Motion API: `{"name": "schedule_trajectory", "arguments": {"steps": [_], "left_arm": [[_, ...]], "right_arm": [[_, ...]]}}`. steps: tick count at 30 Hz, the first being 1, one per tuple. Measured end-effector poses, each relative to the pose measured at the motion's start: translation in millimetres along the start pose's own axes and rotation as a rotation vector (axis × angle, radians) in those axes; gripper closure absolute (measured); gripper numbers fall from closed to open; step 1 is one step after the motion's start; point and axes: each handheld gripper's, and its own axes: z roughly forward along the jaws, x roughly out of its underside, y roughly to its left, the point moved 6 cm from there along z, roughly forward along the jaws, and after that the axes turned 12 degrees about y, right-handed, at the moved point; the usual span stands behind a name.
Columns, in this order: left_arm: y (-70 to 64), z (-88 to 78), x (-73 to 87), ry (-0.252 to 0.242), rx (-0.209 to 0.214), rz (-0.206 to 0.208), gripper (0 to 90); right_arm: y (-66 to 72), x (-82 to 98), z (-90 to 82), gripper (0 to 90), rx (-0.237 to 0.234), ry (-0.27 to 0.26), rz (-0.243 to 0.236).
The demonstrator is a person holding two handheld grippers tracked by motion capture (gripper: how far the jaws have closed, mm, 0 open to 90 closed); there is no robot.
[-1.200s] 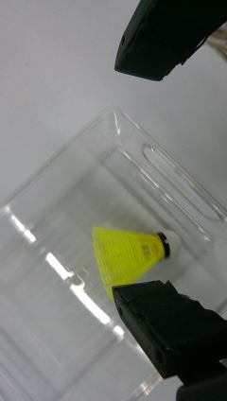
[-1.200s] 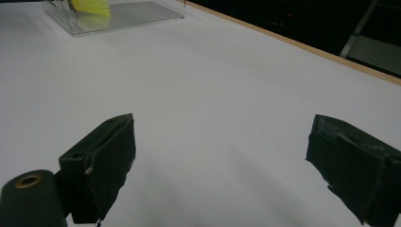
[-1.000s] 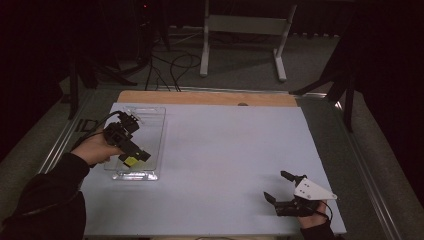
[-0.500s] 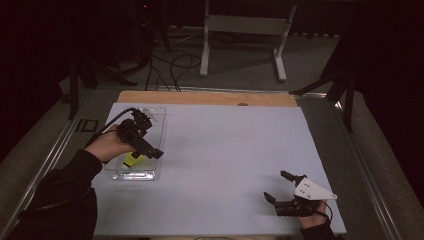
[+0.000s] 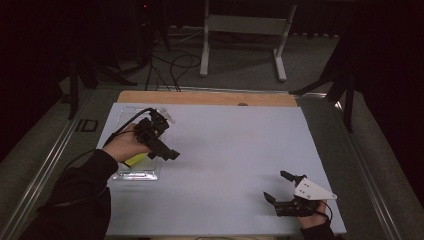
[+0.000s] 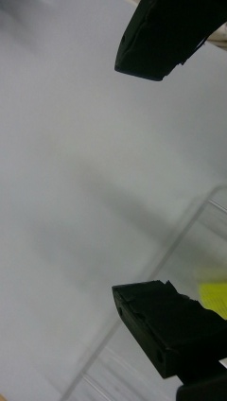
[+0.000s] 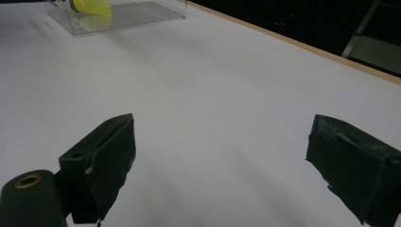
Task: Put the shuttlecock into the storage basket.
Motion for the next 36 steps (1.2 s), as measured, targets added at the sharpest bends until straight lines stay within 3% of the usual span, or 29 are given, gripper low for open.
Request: {"name": "schedule_trajectory", "arguments": {"steps": [12, 19, 29, 32, 36], "left_arm": [[-31.5, 13.3, -20.4, -0.017, 0.035, 0.117, 0.0], [-51.6, 23.8, -30.6, -0.071, 0.083, 0.180, 0.0], [-79.3, 40.0, -35.3, -0.121, 0.122, 0.228, 0.0], [-86.1, 47.4, -33.0, -0.116, 0.109, 0.244, 0.0], [-93.7, 58.2, -28.0, -0.112, 0.124, 0.256, 0.0]], "right_arm": [[0.8, -0.5, -0.2, 9.2, -0.005, 0.000, -0.004], [1.0, -0.9, -0.7, 9.2, -0.005, -0.002, -0.007], [1.1, -0.9, -0.9, 9.2, -0.007, -0.003, -0.005], [1.0, -0.8, -0.8, 9.2, -0.008, -0.004, -0.005], [1.2, -1.2, -1.0, 9.2, -0.009, -0.004, -0.005]]}}
